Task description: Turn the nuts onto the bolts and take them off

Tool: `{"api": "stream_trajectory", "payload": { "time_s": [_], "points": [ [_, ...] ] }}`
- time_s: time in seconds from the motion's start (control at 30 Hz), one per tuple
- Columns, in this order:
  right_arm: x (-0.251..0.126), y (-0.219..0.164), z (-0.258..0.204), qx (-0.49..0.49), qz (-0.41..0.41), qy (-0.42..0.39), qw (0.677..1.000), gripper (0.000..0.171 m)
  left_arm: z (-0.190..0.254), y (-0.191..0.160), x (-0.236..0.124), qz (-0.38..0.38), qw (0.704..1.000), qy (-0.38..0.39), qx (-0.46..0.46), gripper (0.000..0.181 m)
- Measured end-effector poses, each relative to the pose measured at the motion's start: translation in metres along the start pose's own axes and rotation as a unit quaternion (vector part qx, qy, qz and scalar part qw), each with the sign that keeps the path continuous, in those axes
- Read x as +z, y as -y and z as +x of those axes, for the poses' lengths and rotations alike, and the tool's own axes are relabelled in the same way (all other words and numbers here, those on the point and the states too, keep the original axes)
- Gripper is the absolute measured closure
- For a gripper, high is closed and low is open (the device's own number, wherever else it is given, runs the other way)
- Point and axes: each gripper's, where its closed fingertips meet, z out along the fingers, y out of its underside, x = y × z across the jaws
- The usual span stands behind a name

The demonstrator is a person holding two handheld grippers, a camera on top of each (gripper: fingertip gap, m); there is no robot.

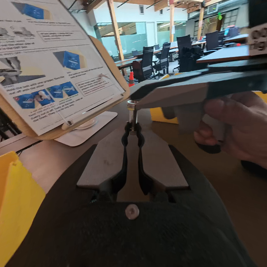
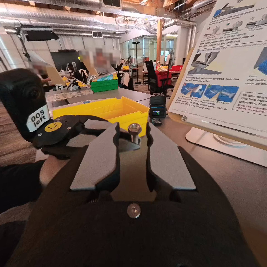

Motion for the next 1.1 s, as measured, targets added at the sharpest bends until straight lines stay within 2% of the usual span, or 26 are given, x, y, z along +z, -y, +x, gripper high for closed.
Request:
{"api": "stream_trajectory", "payload": {
  "time_s": [0.13, 0.23, 0.3, 0.43, 0.67, 0.9, 1.1],
  "points": [
    [-0.010, -0.004, 0.002, 0.001, -0.004, -0.015, 1.000, 0.139, -0.010, 0.001, -0.003, 0.004, 1.000, 0.012, -0.017, 0.175],
    [-0.002, -0.007, -0.005, -0.004, -0.013, -0.003, 1.000, 0.144, 0.003, -0.001, 0.001, -0.003, 1.000, -0.003, 0.009, 0.175],
    [0.006, -0.006, -0.007, -0.005, -0.014, -0.001, 1.000, 0.139, 0.011, 0.000, 0.002, -0.003, 1.000, -0.014, 0.023, 0.175],
    [0.012, -0.003, -0.003, -0.005, -0.018, -0.014, 1.000, 0.141, 0.007, 0.000, 0.001, -0.002, 1.000, -0.008, 0.016, 0.174],
    [-0.004, -0.005, 0.001, -0.004, -0.011, -0.030, 0.999, 0.142, -0.008, -0.002, -0.001, -0.007, 1.000, 0.018, -0.007, 0.175],
    [0.014, -0.006, -0.004, -0.004, -0.023, -0.020, 1.000, 0.140, 0.007, -0.001, 0.002, -0.005, 1.000, -0.006, 0.009, 0.174],
    [-0.001, -0.006, 0.003, -0.009, -0.015, -0.045, 0.999, 0.141, -0.008, -0.004, 0.000, -0.011, 1.000, 0.019, -0.011, 0.175]
  ]
}}
